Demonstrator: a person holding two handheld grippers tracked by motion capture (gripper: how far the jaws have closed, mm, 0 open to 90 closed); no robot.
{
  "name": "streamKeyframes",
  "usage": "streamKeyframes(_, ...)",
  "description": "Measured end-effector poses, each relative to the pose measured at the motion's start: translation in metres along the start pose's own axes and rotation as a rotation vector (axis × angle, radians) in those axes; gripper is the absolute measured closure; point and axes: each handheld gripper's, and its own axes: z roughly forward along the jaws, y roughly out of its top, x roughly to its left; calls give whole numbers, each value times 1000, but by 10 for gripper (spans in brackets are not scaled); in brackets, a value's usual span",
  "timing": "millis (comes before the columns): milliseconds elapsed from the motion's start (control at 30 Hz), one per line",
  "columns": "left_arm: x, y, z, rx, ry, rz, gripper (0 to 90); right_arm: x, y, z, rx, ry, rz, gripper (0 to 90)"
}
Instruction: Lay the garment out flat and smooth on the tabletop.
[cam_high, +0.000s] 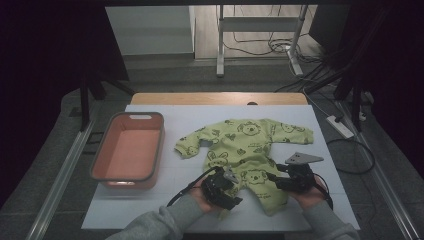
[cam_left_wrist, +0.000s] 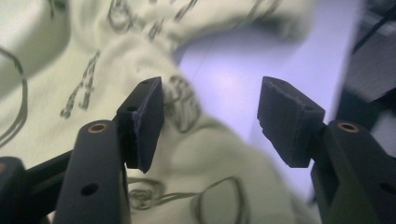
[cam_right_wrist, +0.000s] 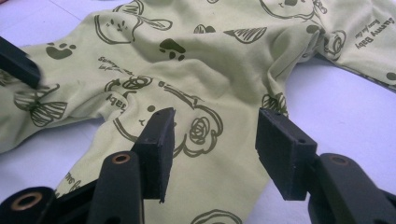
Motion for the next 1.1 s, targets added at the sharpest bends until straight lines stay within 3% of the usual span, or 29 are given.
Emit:
streamKeyframes(167,9,-5,5,24,-15,-28,531,1,1,-1,-1,-4,-2,477)
streamKeyframes(267,15,-9,7,22,-19,-13,731,1,0,-1,-2,-8,-3,477)
streamKeyframes(333,19,-10,7,4,-40,-20,809,1,1,-1,-4,-9,-1,478)
streamKeyframes(433,26,-13,-3,-60,-65,-34,837,0,0,-1,-5,-7,0,478)
streamKeyframes(500,33,-15,-18,-148,-99,-80,839,-1,0,-2,-4,-8,3,477)
streamKeyframes(533,39,-17,-25,-195,-136,-117,839,-2,0,-2,-4,-8,5,477)
streamKeyframes(600,54,-24,-38,-259,-208,-198,837,-3,-1,-3,-4,-9,13,477)
streamKeyframes(633,60,-27,-42,-272,-218,-227,835,-4,-1,-3,-3,-10,13,477)
streamKeyframes(733,71,-39,-42,-260,-212,-257,811,-5,-2,-3,-2,-12,20,476)
streamKeyframes(900,69,-45,-30,-215,-167,-251,739,-4,-2,-2,4,-12,14,476)
streamKeyframes(1100,68,-47,-30,-208,-125,-229,501,-1,-1,-4,-6,2,5,470)
